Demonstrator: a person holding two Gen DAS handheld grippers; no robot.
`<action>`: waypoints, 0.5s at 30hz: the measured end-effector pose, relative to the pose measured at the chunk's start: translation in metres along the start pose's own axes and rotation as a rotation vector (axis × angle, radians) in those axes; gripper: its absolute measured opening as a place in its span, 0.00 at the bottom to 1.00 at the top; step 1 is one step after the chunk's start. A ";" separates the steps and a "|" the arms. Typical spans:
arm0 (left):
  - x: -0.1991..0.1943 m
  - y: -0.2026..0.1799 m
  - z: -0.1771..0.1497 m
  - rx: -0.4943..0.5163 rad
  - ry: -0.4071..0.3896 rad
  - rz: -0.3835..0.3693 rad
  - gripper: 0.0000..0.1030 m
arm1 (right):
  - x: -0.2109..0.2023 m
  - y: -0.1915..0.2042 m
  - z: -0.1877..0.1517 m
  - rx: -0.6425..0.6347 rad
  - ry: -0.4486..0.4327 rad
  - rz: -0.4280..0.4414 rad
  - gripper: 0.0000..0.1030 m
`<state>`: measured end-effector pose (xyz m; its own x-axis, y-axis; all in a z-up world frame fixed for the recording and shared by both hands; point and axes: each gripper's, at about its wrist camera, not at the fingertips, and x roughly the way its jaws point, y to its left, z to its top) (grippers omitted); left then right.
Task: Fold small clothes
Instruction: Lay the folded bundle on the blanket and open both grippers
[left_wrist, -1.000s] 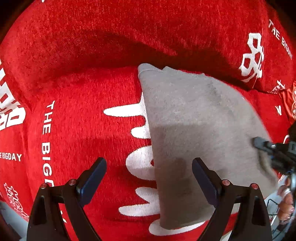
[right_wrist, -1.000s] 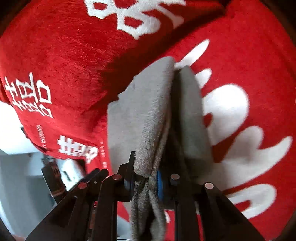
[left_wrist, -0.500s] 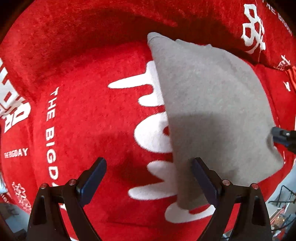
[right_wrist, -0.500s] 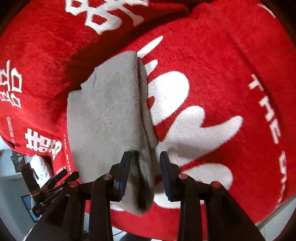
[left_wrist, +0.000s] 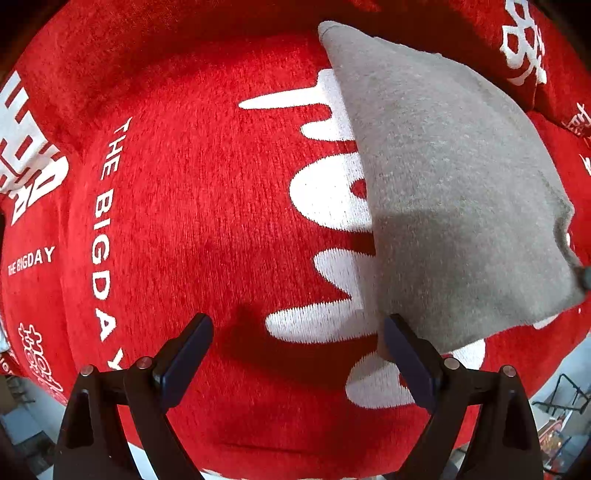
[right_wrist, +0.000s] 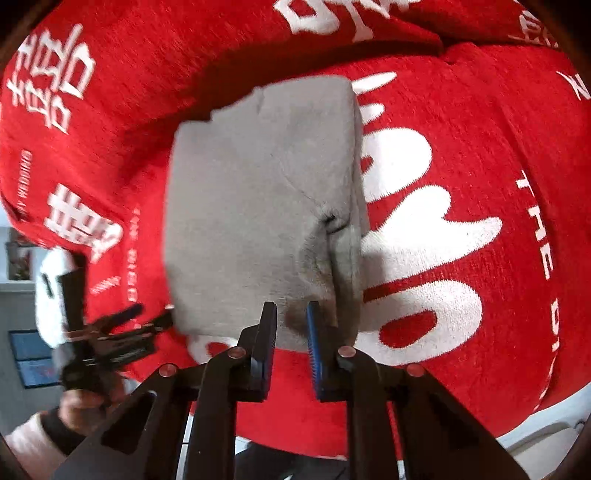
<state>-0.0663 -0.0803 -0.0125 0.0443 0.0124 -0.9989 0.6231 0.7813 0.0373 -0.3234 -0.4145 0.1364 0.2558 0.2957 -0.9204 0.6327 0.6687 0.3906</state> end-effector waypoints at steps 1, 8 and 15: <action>0.000 0.000 0.000 0.000 0.000 -0.001 0.91 | 0.007 -0.002 0.000 0.002 0.007 -0.031 0.17; -0.006 0.003 -0.004 -0.021 -0.004 -0.040 0.91 | 0.027 -0.047 -0.014 0.174 0.035 -0.088 0.16; -0.022 0.003 0.001 -0.036 -0.050 -0.051 0.91 | -0.010 -0.020 -0.005 0.078 -0.099 -0.053 0.27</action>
<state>-0.0648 -0.0787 0.0101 0.0525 -0.0586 -0.9969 0.5969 0.8022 -0.0157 -0.3429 -0.4273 0.1377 0.2887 0.1897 -0.9384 0.7012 0.6254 0.3422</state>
